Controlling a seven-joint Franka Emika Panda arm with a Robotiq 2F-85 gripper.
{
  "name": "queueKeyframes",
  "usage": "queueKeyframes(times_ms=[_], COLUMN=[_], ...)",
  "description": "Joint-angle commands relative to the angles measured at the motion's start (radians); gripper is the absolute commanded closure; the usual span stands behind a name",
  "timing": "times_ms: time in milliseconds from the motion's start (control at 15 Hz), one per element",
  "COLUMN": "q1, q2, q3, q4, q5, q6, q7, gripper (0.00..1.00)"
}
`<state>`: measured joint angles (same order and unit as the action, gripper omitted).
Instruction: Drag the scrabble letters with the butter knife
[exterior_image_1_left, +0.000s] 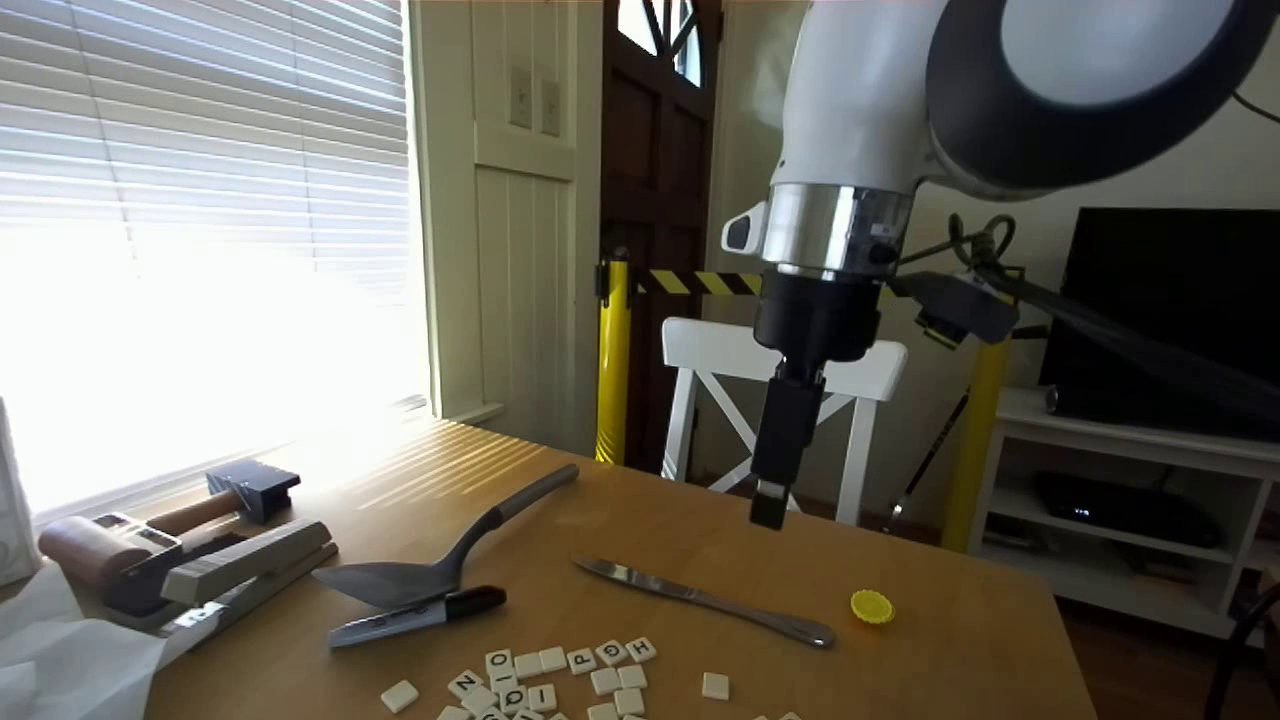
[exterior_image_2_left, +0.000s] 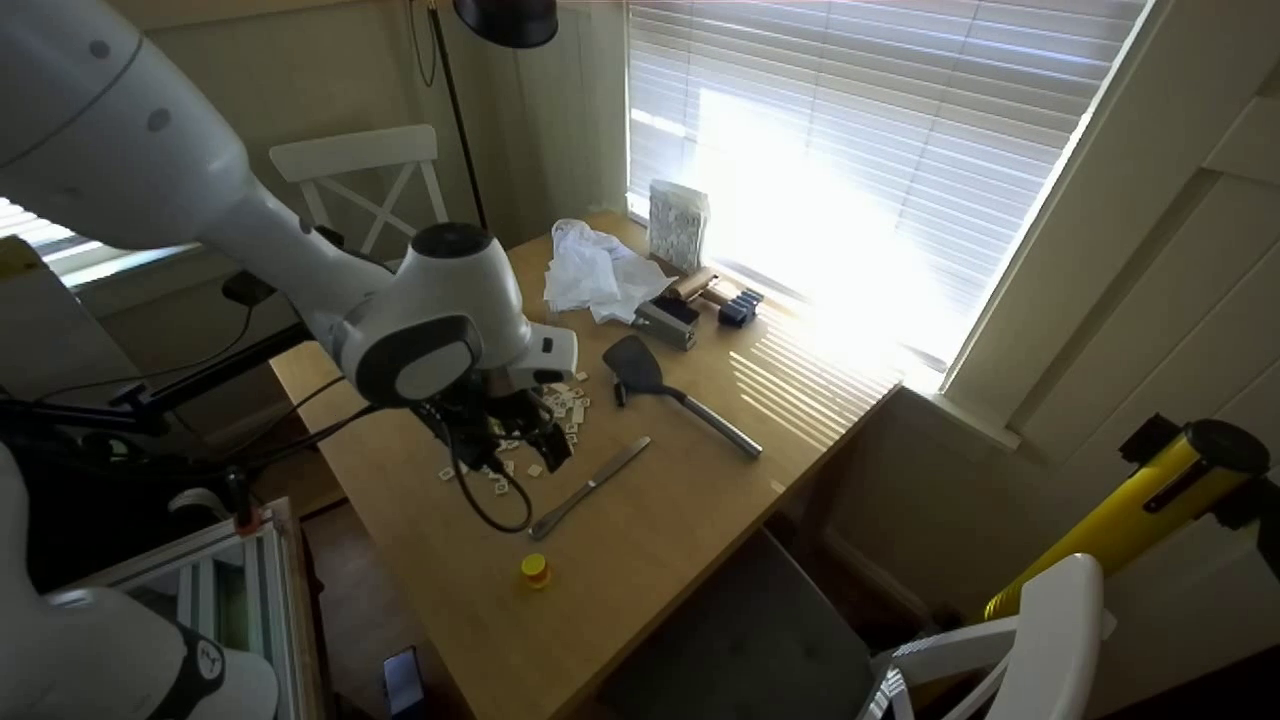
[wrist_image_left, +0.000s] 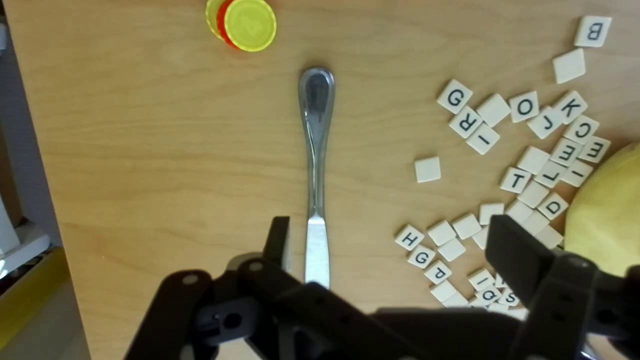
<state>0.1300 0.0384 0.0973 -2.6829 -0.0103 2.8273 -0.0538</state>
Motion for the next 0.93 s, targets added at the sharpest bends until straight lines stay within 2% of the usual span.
queueKeyframes(times_ms=[0, 333, 467, 533, 667, 867], q1=[-0.012, -0.018, -0.005, 0.012, 0.038, 0.16], q2=[0.02, 0.046, 0.115, 0.139, 0.196, 0.263], q3=[0.003, 0.0, -0.009, -0.031, -0.054, -0.2], q4=[0.0, 0.001, 0.003, 0.005, 0.016, 0.052], q5=[-0.014, -0.024, -0.078, -0.16, -0.235, -0.426], q6=[0.012, 0.031, 0.081, 0.1, 0.152, 0.217], q7=[0.008, 0.014, 0.045, 0.096, 0.136, 0.265], gripper=[0.0, 0.0, 0.0, 0.0, 0.0, 0.0])
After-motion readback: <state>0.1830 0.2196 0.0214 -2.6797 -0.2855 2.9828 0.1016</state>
